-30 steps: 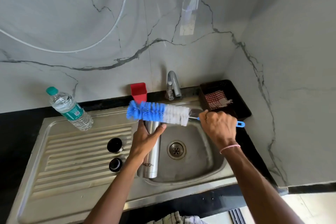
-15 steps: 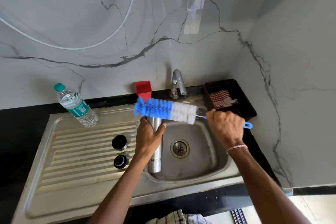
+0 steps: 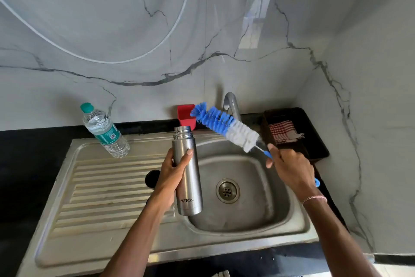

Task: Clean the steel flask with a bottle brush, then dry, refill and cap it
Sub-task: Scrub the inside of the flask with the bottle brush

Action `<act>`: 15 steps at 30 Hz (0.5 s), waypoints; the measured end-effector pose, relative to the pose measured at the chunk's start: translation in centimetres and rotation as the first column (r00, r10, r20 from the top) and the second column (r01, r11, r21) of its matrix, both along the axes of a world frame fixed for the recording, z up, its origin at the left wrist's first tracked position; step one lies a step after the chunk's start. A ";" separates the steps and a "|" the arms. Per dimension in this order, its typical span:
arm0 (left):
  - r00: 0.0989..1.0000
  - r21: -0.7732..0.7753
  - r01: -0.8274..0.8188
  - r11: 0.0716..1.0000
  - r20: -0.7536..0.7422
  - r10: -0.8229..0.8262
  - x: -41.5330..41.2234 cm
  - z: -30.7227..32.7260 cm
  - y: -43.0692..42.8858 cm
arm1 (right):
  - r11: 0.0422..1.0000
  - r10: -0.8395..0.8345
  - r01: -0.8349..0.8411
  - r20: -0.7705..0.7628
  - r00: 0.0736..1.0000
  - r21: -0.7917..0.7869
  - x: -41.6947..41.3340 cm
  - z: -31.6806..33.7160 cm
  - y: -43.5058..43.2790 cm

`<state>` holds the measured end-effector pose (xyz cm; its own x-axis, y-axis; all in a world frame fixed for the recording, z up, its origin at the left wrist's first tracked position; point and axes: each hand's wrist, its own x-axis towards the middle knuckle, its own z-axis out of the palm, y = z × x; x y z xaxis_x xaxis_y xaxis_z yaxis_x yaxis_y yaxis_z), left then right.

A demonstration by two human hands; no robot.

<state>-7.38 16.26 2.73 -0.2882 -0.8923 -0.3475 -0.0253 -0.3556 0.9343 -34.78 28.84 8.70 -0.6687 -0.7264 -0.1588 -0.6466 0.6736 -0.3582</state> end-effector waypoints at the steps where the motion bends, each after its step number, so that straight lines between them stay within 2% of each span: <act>1: 1.000 -0.004 0.004 1.000 -0.004 -0.004 0.3 -0.1 -0.1 | 0.997 0.081 -0.081 -0.014 0.997 -0.004 -0.2 0.6 -0.9; 4: 1.000 -0.005 0.019 1.000 0.001 -0.019 0.9 -0.2 -0.4 | 0.944 0.330 -0.331 -0.107 0.938 0.005 0.0 3.4 -4.5; 7: 1.000 -0.011 0.006 1.000 -0.001 -0.007 1.1 0.1 -0.4 | 0.910 0.415 -0.397 -0.288 0.863 0.122 1.0 7.3 -9.2; 11: 1.000 -0.004 -0.015 1.000 0.007 0.015 1.8 -0.1 -0.5 | 0.843 0.535 -0.441 -0.554 0.638 0.307 3.7 11.2 -14.7; 15: 0.999 0.003 -0.040 0.999 0.019 0.040 2.6 -0.1 -0.9 | 0.770 0.627 -0.454 -0.662 0.410 0.449 6.2 12.5 -18.9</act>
<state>-4.81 15.38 2.60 -0.2455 -0.9019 -0.3554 -0.0288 -0.3597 0.9326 -28.55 9.93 21.22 -0.0702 -0.9973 0.0214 -0.8543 0.0711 0.5149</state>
